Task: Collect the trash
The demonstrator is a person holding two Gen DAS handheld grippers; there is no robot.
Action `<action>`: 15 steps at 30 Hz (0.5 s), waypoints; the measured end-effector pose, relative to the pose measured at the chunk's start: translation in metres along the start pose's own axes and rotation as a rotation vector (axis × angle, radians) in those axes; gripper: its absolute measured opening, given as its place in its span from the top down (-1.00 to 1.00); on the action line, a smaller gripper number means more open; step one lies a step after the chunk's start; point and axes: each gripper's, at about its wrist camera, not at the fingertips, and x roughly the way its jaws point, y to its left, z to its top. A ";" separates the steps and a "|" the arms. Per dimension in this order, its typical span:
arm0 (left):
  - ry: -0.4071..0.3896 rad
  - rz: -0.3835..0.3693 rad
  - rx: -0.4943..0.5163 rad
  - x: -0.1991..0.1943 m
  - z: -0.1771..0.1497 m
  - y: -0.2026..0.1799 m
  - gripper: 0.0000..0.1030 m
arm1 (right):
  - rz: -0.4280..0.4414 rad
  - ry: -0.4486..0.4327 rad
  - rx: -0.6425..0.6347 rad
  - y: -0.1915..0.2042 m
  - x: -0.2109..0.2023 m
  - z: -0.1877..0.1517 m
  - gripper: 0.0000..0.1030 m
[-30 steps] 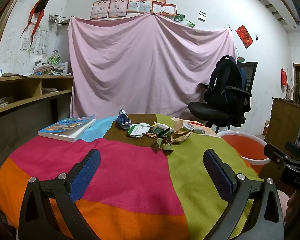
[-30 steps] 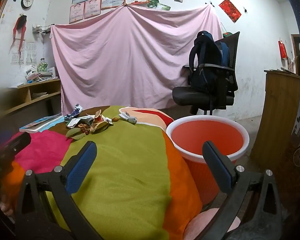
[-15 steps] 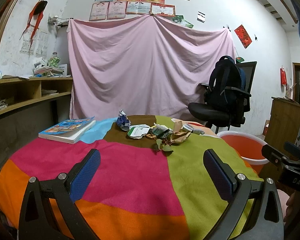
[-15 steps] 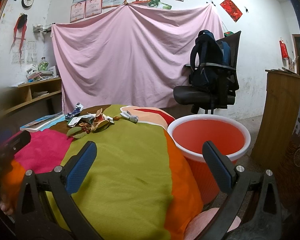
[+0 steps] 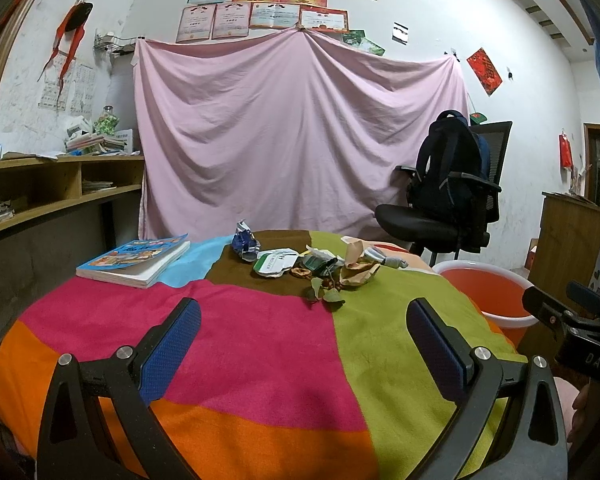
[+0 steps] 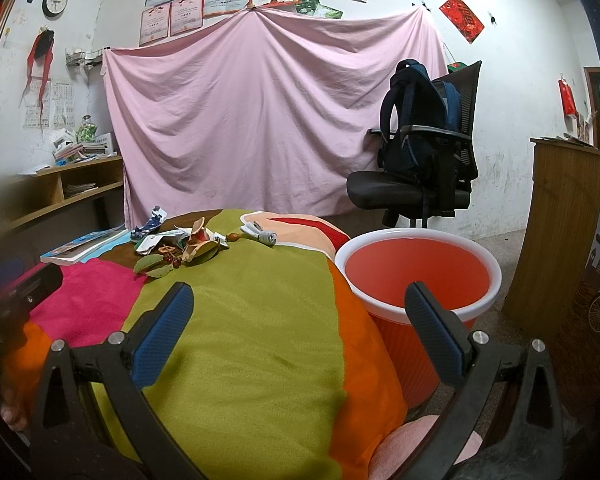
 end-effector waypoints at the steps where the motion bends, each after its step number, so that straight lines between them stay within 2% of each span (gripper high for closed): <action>1: 0.000 0.000 0.000 0.000 0.000 0.000 -0.95 | 0.000 0.000 0.000 0.000 0.000 0.000 -1.00; 15: 0.000 0.001 0.001 0.000 0.000 -0.001 -0.95 | 0.000 0.002 0.001 0.000 0.000 0.000 -1.00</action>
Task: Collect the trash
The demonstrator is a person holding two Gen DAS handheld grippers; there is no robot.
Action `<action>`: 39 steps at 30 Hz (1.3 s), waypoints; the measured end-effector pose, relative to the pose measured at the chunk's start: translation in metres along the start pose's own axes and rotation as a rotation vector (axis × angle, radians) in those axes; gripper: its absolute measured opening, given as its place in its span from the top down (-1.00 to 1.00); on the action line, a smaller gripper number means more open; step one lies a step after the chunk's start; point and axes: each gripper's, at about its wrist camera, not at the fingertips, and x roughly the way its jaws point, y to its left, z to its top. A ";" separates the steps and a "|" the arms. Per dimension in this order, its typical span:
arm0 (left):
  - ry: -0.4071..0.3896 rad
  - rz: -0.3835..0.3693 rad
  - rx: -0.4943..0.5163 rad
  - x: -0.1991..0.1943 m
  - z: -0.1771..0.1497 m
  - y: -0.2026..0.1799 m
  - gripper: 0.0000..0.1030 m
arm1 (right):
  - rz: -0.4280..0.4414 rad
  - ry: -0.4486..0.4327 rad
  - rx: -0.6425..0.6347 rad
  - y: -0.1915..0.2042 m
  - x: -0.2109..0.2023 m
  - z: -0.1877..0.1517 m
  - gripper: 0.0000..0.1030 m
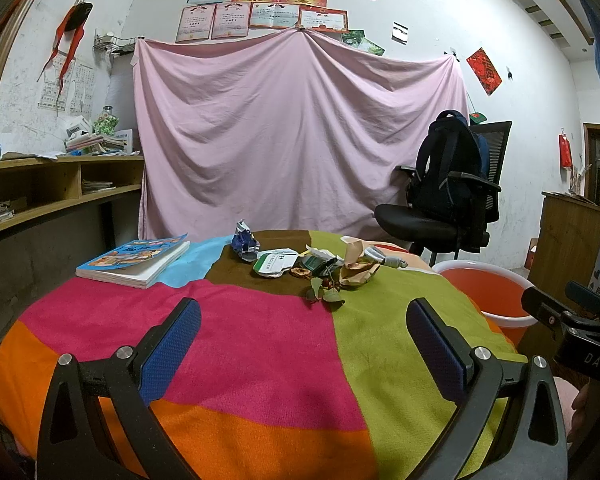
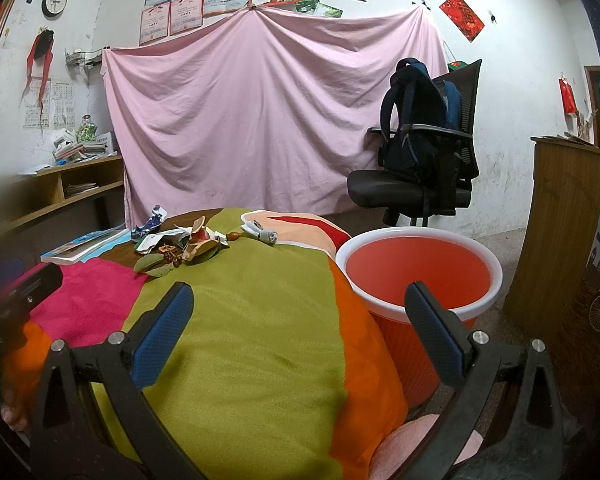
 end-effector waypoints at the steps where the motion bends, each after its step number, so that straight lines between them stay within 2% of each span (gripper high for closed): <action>1: 0.000 0.000 0.000 0.000 0.000 0.000 -0.95 | 0.000 0.000 0.000 0.000 0.000 0.000 -1.00; 39: -0.005 0.003 -0.012 0.001 0.004 -0.002 -0.95 | 0.008 -0.004 0.005 0.010 0.008 -0.006 -1.00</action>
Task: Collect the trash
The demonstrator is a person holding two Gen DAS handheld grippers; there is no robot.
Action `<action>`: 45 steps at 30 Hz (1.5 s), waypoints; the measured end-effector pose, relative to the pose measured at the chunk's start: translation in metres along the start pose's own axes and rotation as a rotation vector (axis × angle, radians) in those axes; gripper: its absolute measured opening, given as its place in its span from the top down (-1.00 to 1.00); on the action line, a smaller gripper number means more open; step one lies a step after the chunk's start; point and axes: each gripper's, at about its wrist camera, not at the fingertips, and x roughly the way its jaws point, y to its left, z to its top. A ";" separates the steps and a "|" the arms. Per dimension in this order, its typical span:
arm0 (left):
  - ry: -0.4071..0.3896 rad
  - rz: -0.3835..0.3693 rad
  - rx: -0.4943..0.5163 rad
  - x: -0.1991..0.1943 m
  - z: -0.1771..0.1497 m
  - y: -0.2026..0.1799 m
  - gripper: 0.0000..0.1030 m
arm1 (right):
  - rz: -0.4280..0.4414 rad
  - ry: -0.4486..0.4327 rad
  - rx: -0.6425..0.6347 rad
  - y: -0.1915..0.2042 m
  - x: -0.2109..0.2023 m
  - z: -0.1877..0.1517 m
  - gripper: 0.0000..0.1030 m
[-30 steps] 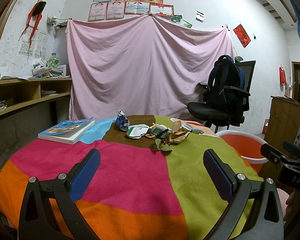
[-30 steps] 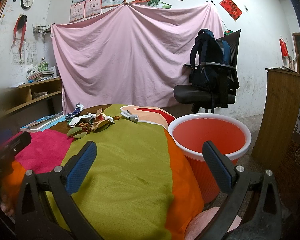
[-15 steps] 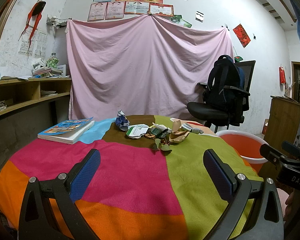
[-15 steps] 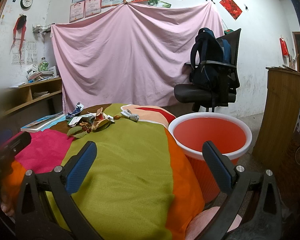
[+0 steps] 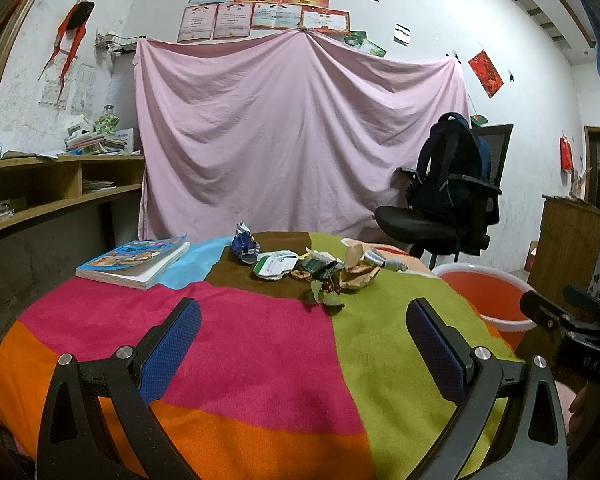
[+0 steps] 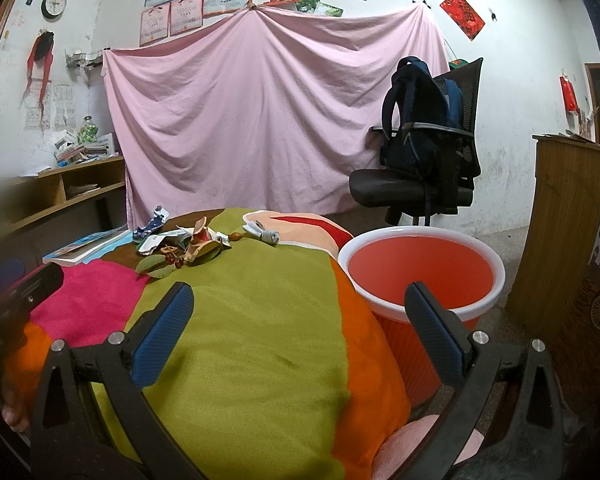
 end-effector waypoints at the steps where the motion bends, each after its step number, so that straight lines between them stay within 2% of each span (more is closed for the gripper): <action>1: -0.003 0.001 -0.006 0.001 0.002 0.000 -0.95 | 0.003 -0.003 0.000 0.001 0.000 0.001 -1.00; 9: -0.047 0.018 -0.008 0.010 0.025 0.001 -0.95 | 0.040 -0.041 -0.013 0.005 0.001 0.015 -1.00; 23: -0.054 0.030 -0.012 0.045 0.050 0.012 -0.95 | 0.081 -0.106 -0.053 0.003 0.026 0.052 -1.00; 31: 0.055 0.041 -0.034 0.085 0.057 0.022 -0.94 | 0.186 -0.103 -0.058 0.009 0.074 0.088 -1.00; 36: 0.144 -0.003 -0.069 0.108 0.054 0.030 -0.91 | 0.265 -0.051 -0.050 0.014 0.109 0.100 -1.00; 39: 0.216 -0.035 -0.082 0.122 0.051 0.033 -0.69 | 0.314 0.020 -0.042 0.017 0.130 0.101 -1.00; 41: 0.271 -0.053 -0.093 0.132 0.047 0.034 -0.40 | 0.337 0.064 -0.048 0.020 0.143 0.097 -1.00; 43: 0.325 -0.077 -0.103 0.142 0.043 0.035 -0.20 | 0.370 0.106 -0.057 0.025 0.154 0.094 -1.00; 45: 0.379 -0.101 -0.115 0.150 0.038 0.036 -0.07 | 0.395 0.147 -0.065 0.031 0.164 0.089 -0.89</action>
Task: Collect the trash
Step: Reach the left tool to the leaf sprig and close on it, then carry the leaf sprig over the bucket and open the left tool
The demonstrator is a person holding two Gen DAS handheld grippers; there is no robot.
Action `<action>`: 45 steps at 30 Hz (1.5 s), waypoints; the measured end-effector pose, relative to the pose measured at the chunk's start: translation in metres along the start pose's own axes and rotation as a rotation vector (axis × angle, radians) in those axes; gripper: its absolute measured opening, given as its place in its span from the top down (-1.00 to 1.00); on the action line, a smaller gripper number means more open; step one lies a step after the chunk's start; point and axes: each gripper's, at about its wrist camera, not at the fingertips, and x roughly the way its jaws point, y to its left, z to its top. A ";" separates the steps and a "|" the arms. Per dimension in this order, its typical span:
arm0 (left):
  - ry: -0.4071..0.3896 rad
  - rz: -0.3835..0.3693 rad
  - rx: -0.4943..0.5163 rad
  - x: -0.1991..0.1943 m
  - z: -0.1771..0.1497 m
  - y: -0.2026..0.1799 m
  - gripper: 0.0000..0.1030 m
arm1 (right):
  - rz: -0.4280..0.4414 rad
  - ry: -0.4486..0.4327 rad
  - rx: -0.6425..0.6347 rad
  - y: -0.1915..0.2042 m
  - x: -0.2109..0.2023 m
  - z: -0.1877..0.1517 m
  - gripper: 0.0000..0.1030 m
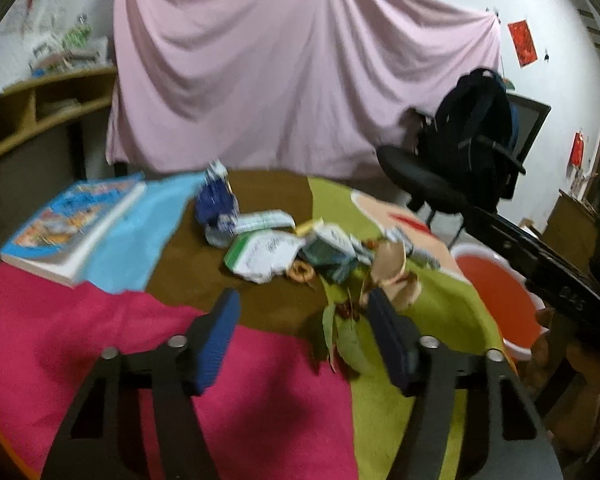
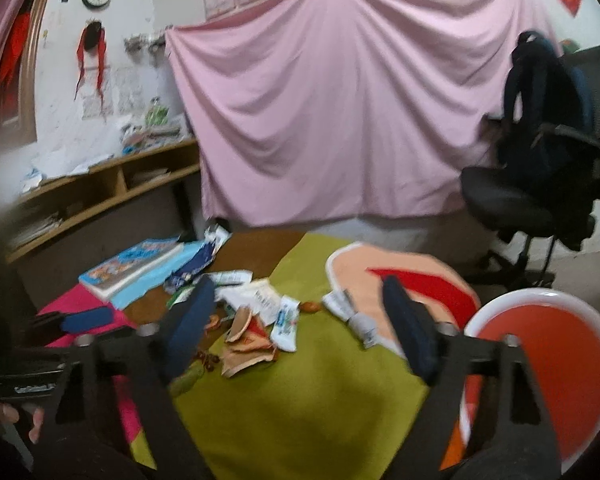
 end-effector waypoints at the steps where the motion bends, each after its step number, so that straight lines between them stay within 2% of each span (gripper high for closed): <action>1: 0.016 -0.011 -0.003 0.003 0.000 0.000 0.00 | 0.012 0.027 0.001 0.000 0.007 -0.002 -0.86; 5: 0.083 -0.052 -0.015 0.013 -0.002 0.001 0.12 | 0.047 0.145 0.008 0.000 0.028 -0.013 -0.72; 9: 0.138 -0.080 -0.025 0.020 -0.004 0.001 0.15 | 0.077 0.248 0.026 -0.003 0.044 -0.023 -0.70; 13: 0.193 -0.106 -0.024 0.027 -0.006 0.002 0.43 | 0.104 0.302 0.044 -0.004 0.052 -0.028 -0.66; 19: 0.201 -0.121 -0.030 0.024 -0.004 0.005 0.82 | 0.170 0.369 0.061 -0.001 0.063 -0.035 -0.32; 23: 0.187 -0.114 -0.045 0.021 -0.004 0.007 0.90 | 0.200 0.379 0.082 -0.002 0.062 -0.036 -0.03; 24: 0.181 -0.111 -0.049 0.019 -0.003 0.009 0.91 | 0.202 0.378 0.084 -0.002 0.062 -0.036 0.08; 31: 0.115 -0.067 -0.047 0.004 -0.003 0.008 0.95 | 0.211 0.314 0.073 0.004 0.049 -0.033 0.29; 32: 0.101 -0.058 -0.046 0.001 -0.004 0.007 0.95 | 0.210 0.302 0.068 0.005 0.045 -0.033 0.37; 38: 0.033 -0.009 -0.007 -0.012 -0.001 -0.006 0.95 | 0.186 0.199 0.053 0.007 0.021 -0.028 0.37; 41: -0.001 -0.008 0.016 -0.017 0.002 -0.017 0.96 | 0.183 0.128 0.064 0.002 0.007 -0.025 0.37; 45: -0.061 -0.024 0.069 -0.024 0.012 -0.040 0.96 | 0.126 0.035 0.074 -0.006 -0.016 -0.022 0.37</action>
